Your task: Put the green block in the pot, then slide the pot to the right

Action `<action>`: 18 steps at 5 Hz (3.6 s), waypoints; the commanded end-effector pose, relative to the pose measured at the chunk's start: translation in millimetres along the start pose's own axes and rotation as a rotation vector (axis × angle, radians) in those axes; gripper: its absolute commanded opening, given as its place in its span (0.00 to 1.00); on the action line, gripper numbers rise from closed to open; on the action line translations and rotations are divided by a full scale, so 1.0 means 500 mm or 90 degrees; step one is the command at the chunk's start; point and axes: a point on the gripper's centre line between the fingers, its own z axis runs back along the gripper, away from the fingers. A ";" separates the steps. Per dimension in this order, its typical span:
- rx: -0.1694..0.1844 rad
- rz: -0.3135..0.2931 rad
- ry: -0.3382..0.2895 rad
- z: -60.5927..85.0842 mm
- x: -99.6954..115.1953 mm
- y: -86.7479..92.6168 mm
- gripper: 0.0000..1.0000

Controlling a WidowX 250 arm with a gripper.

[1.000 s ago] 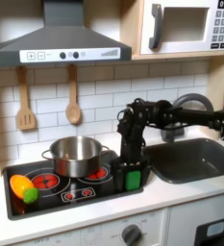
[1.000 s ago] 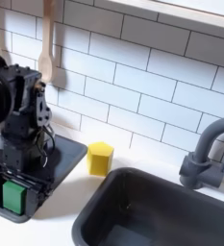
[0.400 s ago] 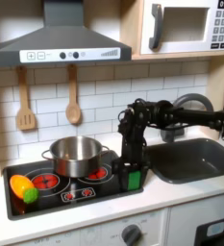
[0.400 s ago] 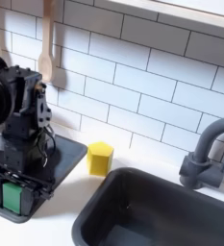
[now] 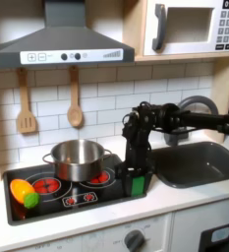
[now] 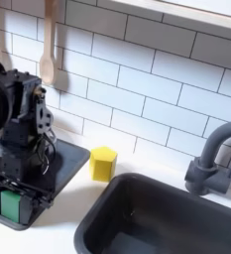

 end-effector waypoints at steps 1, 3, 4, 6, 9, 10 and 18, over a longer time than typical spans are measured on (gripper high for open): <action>-0.007 0.009 -0.024 0.032 -0.004 -0.003 0.00; -0.022 0.016 -0.039 0.067 -0.003 -0.005 0.00; -0.022 0.020 -0.058 0.086 0.010 0.000 0.00; -0.021 0.061 -0.111 0.126 0.039 0.046 0.00; -0.004 0.096 -0.158 0.162 0.093 0.104 0.00; -0.002 0.103 -0.166 0.165 0.110 0.116 0.00; -0.009 0.120 -0.179 0.135 0.211 0.170 0.00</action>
